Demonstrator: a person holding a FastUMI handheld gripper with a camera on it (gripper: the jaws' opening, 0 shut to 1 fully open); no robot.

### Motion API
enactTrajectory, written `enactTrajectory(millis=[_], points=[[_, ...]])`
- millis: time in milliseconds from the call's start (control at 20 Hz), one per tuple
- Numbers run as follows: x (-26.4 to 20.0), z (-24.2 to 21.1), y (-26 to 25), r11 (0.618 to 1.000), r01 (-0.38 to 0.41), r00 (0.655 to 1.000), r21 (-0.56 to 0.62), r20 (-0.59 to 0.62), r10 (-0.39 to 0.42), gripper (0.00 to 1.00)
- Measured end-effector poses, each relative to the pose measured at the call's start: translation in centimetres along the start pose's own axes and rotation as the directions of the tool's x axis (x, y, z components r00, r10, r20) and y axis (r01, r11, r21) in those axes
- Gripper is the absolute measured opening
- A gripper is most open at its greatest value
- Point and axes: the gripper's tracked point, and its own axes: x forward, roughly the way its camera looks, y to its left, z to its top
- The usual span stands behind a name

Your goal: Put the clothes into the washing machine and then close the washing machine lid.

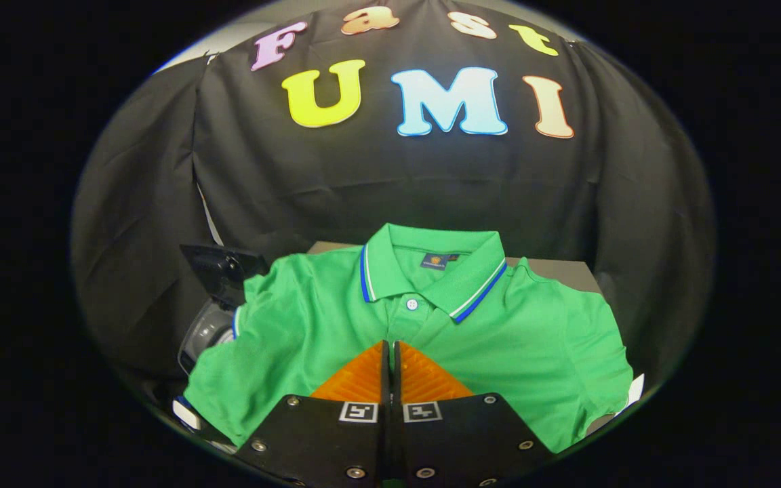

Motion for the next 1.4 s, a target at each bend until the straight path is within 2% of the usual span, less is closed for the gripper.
enactTrajectory(millis=[400,500,700,900,1050,1150,1250,1300,1400], points=[[-3.6,5.6,2.4,0.996,-0.08,0.979,0.046,0.194,0.069,0.0],[-4.6,7.0,3.0,0.995,-0.088,0.965,0.049,0.25,0.073,0.0],[-7.4,10.6,6.0,0.985,-0.164,0.931,0.059,0.34,0.135,0.0],[-7.3,10.9,5.8,0.997,-0.076,0.941,0.031,0.333,0.061,0.0],[-5.7,7.6,4.0,0.999,0.012,0.978,0.048,0.206,-0.022,0.0],[-4.7,5.1,2.6,0.997,0.073,0.99,0.013,0.117,-0.074,0.46],[-4.0,2.9,2.1,0.995,0.095,0.995,-0.014,0.042,-0.095,0.91],[-3.7,2.1,1.9,0.994,0.103,0.995,-0.023,0.011,-0.103,0.97],[-3.4,0.8,1.5,0.992,0.117,0.992,-0.039,-0.042,-0.118,0.97]])
